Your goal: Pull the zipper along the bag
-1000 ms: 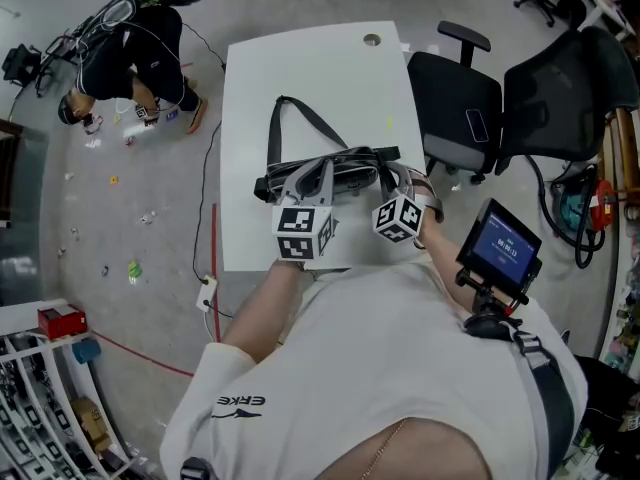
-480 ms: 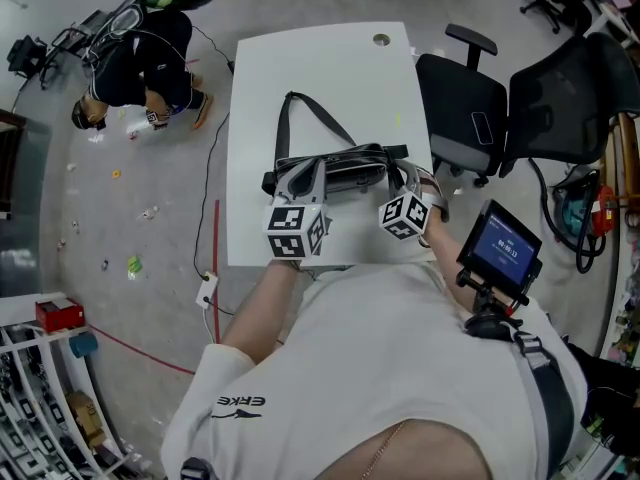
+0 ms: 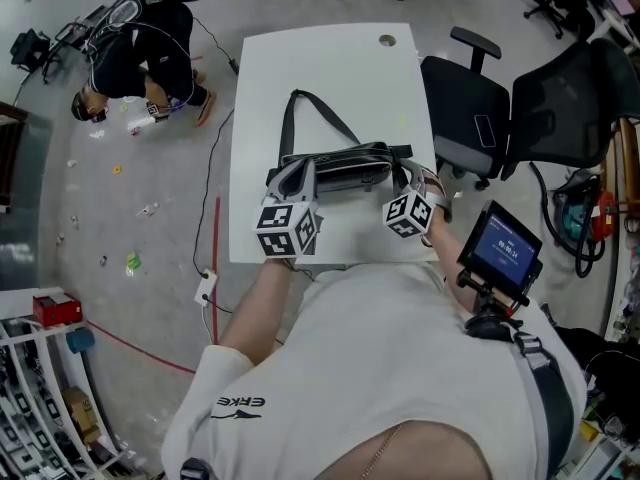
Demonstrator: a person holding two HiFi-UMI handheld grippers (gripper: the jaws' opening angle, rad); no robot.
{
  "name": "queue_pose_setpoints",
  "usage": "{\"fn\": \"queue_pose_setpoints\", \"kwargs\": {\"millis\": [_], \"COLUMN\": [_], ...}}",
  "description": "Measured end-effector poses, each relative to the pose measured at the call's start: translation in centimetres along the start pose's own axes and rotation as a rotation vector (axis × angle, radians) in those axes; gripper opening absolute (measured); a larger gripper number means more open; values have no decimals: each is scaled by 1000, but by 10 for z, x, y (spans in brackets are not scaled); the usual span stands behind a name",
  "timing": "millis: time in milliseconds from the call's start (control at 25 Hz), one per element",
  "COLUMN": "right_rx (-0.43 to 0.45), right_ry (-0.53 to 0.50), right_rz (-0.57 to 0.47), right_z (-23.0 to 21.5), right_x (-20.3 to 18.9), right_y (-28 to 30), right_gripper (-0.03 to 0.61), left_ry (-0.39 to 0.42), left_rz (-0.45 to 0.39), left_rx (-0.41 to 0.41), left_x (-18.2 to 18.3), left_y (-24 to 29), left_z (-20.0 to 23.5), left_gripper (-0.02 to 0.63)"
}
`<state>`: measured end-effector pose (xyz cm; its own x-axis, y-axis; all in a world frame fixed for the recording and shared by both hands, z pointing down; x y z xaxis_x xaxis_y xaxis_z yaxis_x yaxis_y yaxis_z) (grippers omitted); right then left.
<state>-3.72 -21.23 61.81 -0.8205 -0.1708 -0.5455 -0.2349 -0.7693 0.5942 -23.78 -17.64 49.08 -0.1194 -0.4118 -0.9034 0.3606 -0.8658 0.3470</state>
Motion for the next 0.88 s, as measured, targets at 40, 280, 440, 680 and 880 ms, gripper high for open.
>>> {"fn": "queue_pose_setpoints", "kwargs": {"millis": [40, 280, 440, 680, 880], "right_rx": [0, 2, 3, 3, -3], "right_ry": [0, -4, -3, -3, -5], "right_rz": [0, 3, 4, 6, 8], "right_z": [0, -1, 0, -1, -5], "right_x": [0, -1, -4, -7, -9], "right_y": [0, 0, 0, 0, -1], "right_gripper": [25, 25, 25, 25, 25], "left_ry": [-2, -16, -34, -82, -102], "left_rz": [0, -1, 0, -5, -13], "left_rx": [1, -17, -30, -30, -33], "left_x": [0, -2, -4, -7, -8], "left_y": [-1, -3, -4, -8, -11], "left_z": [1, 1, 2, 12, 16], "left_gripper": [14, 14, 14, 14, 14]}}
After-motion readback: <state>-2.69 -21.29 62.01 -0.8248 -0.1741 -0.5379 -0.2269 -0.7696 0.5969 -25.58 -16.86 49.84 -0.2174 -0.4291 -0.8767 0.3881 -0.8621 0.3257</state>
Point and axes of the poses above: the fingertips, and each gripper's own axes: y forward along the fingers, z to its left, x out of its top, the point moved 2 cm from there along -y, backward along the fingers, and after that the axes turned 1 degree about -y, right-handed, at the moved point
